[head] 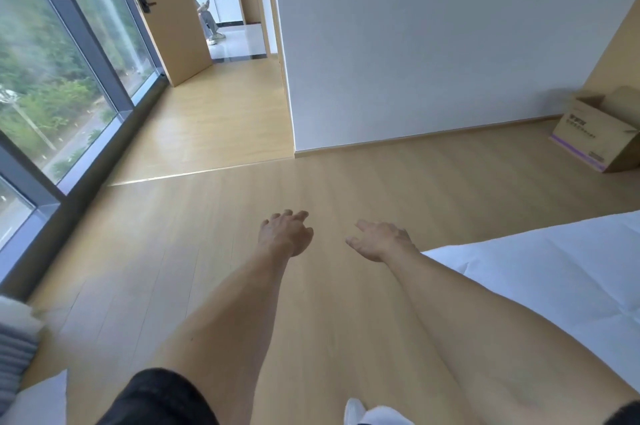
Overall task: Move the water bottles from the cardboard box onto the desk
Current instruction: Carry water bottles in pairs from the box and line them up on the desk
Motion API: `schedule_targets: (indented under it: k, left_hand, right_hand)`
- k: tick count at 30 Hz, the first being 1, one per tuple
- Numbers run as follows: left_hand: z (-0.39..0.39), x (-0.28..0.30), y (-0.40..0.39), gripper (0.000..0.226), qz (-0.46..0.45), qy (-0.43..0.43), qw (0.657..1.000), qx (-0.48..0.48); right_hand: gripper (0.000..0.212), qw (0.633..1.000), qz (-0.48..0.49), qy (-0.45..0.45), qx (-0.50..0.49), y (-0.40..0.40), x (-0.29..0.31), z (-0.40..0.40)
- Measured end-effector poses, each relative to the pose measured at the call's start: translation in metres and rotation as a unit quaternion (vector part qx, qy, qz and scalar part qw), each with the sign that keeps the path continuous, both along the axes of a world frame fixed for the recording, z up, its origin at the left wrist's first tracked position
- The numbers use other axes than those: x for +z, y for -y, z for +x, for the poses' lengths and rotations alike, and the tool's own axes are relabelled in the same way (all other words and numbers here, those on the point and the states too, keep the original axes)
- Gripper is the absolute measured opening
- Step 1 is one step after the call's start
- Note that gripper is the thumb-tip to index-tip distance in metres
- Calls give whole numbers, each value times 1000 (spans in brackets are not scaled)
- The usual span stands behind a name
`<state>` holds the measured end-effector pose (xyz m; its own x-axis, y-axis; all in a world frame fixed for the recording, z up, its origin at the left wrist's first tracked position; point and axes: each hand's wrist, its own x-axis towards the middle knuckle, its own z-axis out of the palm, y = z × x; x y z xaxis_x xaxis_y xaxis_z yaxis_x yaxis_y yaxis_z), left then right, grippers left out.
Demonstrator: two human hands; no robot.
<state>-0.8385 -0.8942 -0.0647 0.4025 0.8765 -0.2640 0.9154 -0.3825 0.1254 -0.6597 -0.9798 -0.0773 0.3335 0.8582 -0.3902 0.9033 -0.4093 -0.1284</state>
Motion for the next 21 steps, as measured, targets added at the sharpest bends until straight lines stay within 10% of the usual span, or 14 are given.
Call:
schedule_targets:
  k: [21]
  left_hand:
    - [247, -15, -307, 53, -7, 20, 992, -125]
  right_hand:
    - [61, 994, -7, 13, -110, -275, -3, 203]
